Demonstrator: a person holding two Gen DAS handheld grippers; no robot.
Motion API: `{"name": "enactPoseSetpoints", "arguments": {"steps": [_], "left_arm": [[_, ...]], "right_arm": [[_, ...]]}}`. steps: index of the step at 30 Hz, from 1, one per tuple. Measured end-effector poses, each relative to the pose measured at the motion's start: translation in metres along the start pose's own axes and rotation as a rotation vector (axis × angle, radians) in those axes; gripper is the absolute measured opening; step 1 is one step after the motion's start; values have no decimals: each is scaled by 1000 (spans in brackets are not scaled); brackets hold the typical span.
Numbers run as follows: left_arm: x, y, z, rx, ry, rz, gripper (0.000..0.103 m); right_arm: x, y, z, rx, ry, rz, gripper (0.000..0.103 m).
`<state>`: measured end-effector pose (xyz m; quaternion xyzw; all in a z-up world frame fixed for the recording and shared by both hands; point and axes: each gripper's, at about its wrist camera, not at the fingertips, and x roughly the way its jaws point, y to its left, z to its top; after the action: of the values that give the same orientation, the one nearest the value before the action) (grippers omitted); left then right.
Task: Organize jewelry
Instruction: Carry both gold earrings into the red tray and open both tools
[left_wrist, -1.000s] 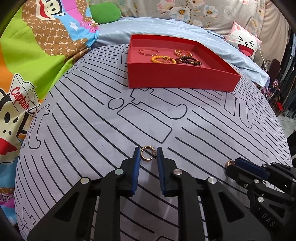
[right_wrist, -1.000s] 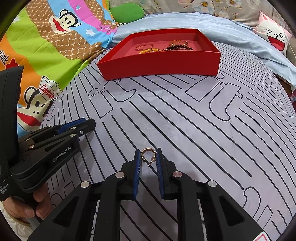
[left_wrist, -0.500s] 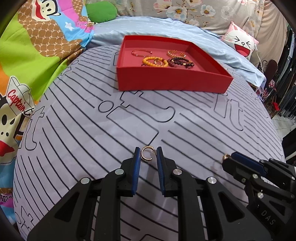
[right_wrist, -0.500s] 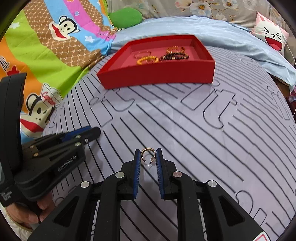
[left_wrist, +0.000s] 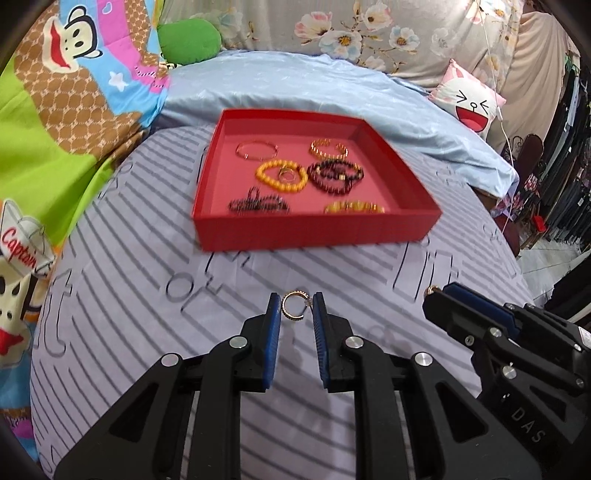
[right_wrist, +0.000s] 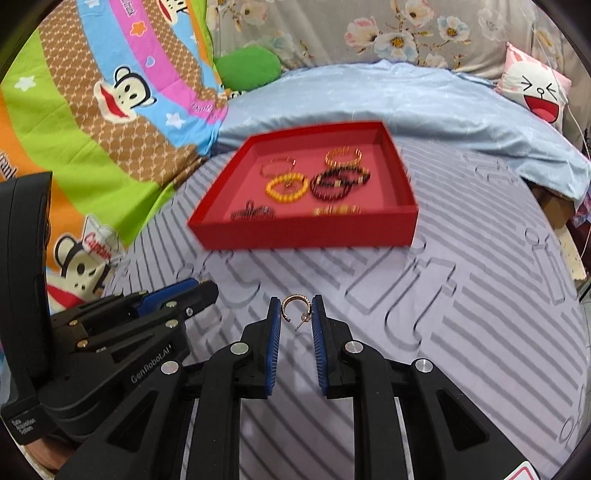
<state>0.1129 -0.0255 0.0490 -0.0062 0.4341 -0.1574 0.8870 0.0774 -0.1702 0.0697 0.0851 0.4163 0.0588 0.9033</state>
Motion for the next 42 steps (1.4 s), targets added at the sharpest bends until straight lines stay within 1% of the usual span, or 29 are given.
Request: {"name": "enactPoseSetpoints", "arguments": {"steps": [11,14,17,22,29,42], "left_arm": [[23,-11,67,21,-66,3,17],[35,-10,86,26,-77,11,17],[48,-8,97,27,-75,25,17],[74,-1,111,19,-56,43,17],[96,2,118,20,-37,52,17],[116,3,119,30,-13,59,17]], "right_arm": [[23,-14,67,-3,-79,-35,16],[36,-21,84,9,-88,-46,16],[51,-27,99,21,-84,-57,16],[74,-36,110,24,-68,-67,16],[101,-36,116,13,-37,-77,16],[122,-37,115,7,-8,-89,16]]}}
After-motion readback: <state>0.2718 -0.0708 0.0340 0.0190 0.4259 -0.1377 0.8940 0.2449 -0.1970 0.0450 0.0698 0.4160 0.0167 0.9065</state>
